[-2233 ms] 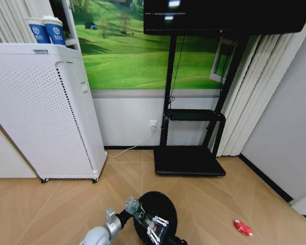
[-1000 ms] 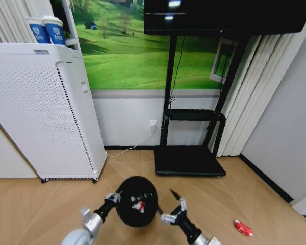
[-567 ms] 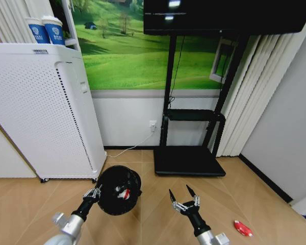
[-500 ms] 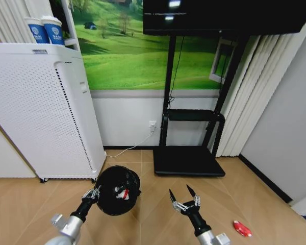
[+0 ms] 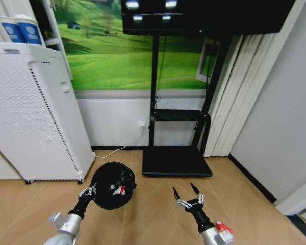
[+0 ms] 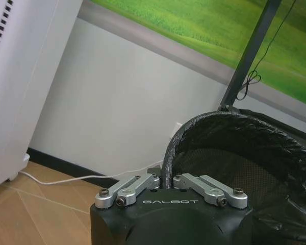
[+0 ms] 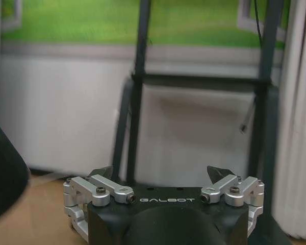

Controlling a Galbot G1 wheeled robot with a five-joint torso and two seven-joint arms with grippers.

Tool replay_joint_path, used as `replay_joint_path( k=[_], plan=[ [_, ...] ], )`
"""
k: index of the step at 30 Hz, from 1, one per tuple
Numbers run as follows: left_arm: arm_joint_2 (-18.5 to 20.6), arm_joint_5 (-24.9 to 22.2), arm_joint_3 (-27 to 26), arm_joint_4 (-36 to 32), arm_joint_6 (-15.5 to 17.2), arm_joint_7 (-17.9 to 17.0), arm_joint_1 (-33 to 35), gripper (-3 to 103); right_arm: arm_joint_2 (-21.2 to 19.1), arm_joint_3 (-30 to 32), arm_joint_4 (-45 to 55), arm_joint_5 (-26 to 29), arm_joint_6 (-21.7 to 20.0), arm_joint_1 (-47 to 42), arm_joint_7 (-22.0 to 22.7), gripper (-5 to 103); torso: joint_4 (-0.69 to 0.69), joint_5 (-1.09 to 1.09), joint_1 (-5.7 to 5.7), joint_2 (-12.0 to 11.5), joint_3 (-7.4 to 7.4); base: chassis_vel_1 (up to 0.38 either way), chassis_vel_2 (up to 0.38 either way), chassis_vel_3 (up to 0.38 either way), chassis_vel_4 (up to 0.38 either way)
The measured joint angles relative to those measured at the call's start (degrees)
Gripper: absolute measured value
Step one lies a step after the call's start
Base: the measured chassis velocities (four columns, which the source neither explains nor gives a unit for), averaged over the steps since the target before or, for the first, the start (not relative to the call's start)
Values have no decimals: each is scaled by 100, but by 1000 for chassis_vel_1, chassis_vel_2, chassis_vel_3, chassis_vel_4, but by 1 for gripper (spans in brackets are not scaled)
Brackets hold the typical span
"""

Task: Pick up the trash bin and place the garbage on the floor into it.

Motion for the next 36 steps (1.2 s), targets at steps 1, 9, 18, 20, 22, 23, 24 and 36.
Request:
replay_joint_path(
  k=[1,9,18,20,22,23,24,36],
  plan=[
    [-16,0,-3,14,6,-7,-5,6,-38,65,-237,-154,-169,112,170,100,0,2,0,-1,0,-163,-128,118,163],
    [-117,31,-10,121,9,-40,-64,6,-220,518,-1333,-430,-139,550,422,100,2,-1,0,0,0,-3,13,0,2],
    [-205,92,117,304,6,-40,-217,6,-255,726,-1947,-804,156,713,646,86,1,-2,0,0,0,23,27,-24,-16],
    [-222,94,149,320,8,-47,-249,6,-295,816,-2345,-983,2,777,651,93,1,0,0,0,0,0,0,0,0],
    [-222,94,151,325,8,-47,-249,6,-298,853,-2489,-1030,-9,791,651,93,0,0,0,0,0,0,0,0,0],
    [-222,96,149,333,8,-46,-247,6,-304,910,-2715,-1077,-16,780,637,94,0,0,0,0,0,0,0,0,0],
    [-222,96,149,333,8,-46,-247,6,-304,910,-2715,-1077,-16,780,637,94,0,0,0,0,0,0,0,0,0],
    [-204,101,175,353,25,-81,-293,6,-416,963,-3727,-865,-132,695,70,100,1,-1,0,-1,-1,0,0,0,0]
  ],
)
